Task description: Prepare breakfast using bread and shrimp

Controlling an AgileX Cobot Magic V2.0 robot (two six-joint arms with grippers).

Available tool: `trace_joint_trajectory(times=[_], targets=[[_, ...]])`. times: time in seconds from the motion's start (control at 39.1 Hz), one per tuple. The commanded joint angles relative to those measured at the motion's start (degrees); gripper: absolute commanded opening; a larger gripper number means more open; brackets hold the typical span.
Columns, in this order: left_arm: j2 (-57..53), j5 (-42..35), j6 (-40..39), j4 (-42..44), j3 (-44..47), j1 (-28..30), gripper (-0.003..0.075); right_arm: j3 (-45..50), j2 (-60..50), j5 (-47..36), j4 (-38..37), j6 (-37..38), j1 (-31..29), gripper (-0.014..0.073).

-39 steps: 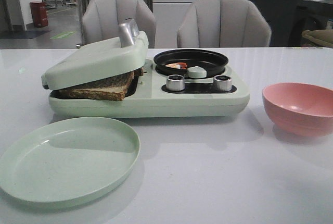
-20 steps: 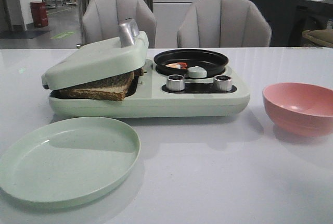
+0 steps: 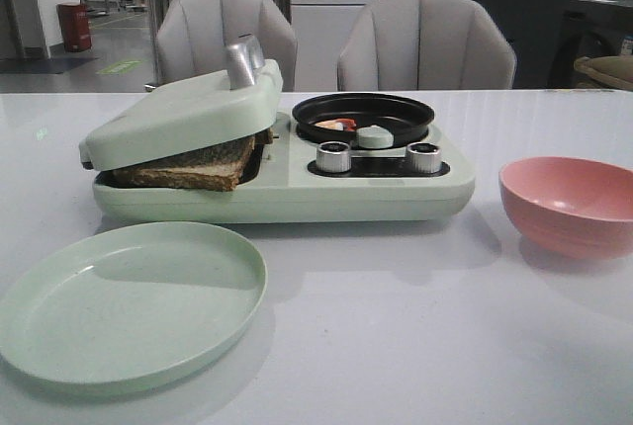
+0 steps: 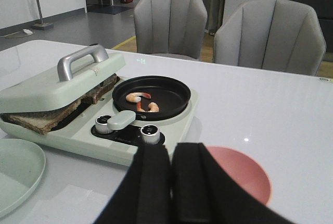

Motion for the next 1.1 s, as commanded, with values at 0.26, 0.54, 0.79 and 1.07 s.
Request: trace_joint_trajectory(times=[0.26, 0.54, 0.79, 1.07], targets=[[-1.06, -4.73, -0.73, -0.22, 1.16, 0.09, 0.0114, 1.26, -4.34, -4.35, -3.37, 1.55, -4.84, 0.0153], [-1.06, -4.73, -0.73, -0.22, 1.16, 0.09, 0.0114, 7.43, -13.07, -4.82, -18.91, 17.57, -12.74, 0.0153], [-1.06, -4.73, -0.73, -0.22, 1.16, 0.09, 0.0114, 13.66, -18.75, -6.81, -20.33, 19.50, -16.52, 0.0153], [-0.93, -4.73, -0.73, -0.22, 1.16, 0.09, 0.0114, 15.87, -18.68, -11.43, -20.33, 19.50, -16.52, 0.0153]])
